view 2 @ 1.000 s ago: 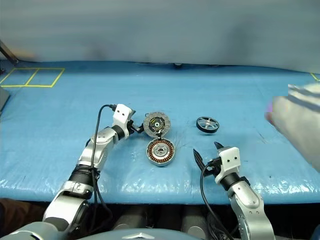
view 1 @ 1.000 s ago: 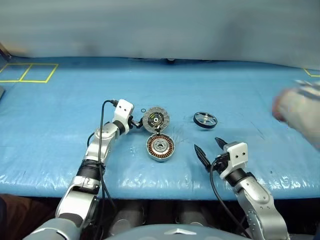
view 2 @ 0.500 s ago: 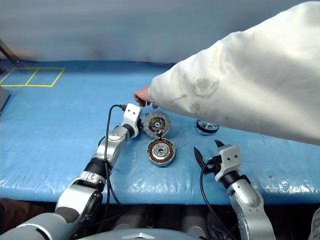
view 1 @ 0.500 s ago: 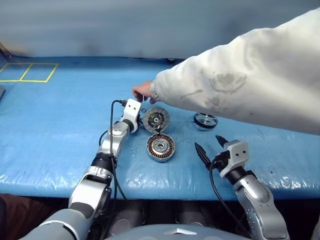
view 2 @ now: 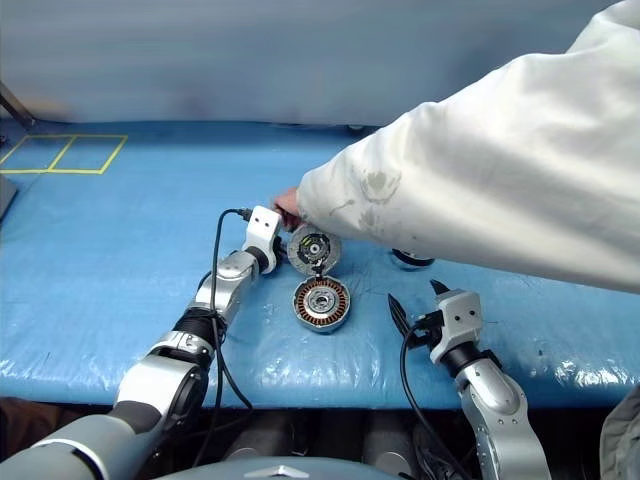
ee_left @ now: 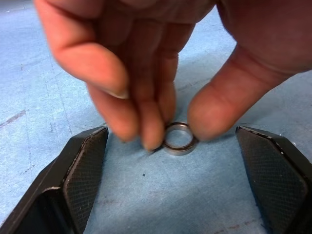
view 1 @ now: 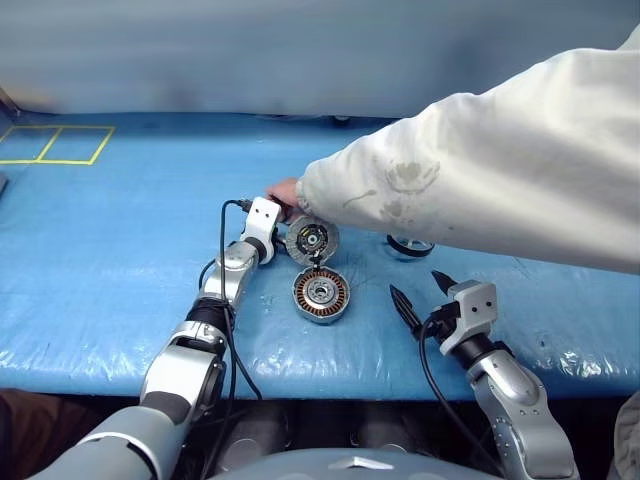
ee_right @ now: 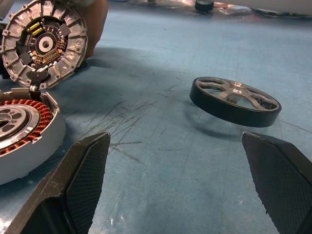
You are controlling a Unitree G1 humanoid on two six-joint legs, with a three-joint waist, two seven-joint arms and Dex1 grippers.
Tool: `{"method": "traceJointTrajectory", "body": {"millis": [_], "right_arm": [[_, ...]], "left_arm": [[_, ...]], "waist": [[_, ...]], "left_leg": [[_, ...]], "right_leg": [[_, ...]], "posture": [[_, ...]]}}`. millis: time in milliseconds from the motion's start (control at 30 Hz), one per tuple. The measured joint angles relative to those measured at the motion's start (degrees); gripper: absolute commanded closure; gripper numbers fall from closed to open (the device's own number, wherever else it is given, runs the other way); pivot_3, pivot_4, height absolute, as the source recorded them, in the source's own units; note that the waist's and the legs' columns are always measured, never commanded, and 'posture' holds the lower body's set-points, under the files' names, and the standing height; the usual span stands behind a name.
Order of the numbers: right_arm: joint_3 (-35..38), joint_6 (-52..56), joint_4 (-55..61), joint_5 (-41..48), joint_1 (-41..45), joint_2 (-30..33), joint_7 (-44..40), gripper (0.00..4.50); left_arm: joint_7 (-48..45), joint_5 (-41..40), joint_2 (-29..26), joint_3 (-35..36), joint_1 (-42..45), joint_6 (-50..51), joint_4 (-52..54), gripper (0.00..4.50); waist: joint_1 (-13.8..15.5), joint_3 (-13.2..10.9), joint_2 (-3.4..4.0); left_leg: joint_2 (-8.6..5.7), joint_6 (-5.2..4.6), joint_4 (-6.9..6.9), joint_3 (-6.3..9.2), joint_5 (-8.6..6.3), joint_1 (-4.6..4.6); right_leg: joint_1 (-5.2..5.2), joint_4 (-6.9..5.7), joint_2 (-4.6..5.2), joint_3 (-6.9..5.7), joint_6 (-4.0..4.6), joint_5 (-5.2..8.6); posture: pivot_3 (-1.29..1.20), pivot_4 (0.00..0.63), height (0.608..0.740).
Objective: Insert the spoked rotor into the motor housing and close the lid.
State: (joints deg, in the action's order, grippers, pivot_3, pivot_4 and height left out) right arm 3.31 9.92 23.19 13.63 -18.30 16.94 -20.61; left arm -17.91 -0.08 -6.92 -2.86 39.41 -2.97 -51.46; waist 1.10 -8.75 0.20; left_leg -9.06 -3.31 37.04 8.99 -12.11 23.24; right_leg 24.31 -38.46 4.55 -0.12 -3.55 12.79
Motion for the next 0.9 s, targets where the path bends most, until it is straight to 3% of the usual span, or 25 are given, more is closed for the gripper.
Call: {"method": "traceJointTrajectory", "body": {"millis": [467, 900], "right_arm": [[0.0, -0.05, 0.0, 0.0, -0.04, -0.16, -0.01, 0.0], [-0.01, -0.64, -0.49, 0.04, 0.09, -0.23, -0.29, 0.0]], "left_arm": [[-2.22, 1.73, -1.33, -0.76, -1.77, -2.69, 2.05, 0.06], [-9.54, 1.65, -8.53, -2.18, -11.87, -2.44, 22.19, 0.06]], "waist": [[-0.18, 0.0, 0.0], [-0.17, 0.01, 0.02]], "left_leg": [[0.0, 0.01, 0.0, 0.01, 0.02, 0.18], [0.01, 0.01, 0.02, 0.01, 0.01, 0.23]], "right_leg": [[0.12, -0.01, -0.02, 0.01, 0.01, -0.02], [0.22, 0.0, -0.02, 0.02, 0.27, -0.17]], "posture": [[0.0, 0.15, 0.74], [0.0, 0.15, 0.74]]}}
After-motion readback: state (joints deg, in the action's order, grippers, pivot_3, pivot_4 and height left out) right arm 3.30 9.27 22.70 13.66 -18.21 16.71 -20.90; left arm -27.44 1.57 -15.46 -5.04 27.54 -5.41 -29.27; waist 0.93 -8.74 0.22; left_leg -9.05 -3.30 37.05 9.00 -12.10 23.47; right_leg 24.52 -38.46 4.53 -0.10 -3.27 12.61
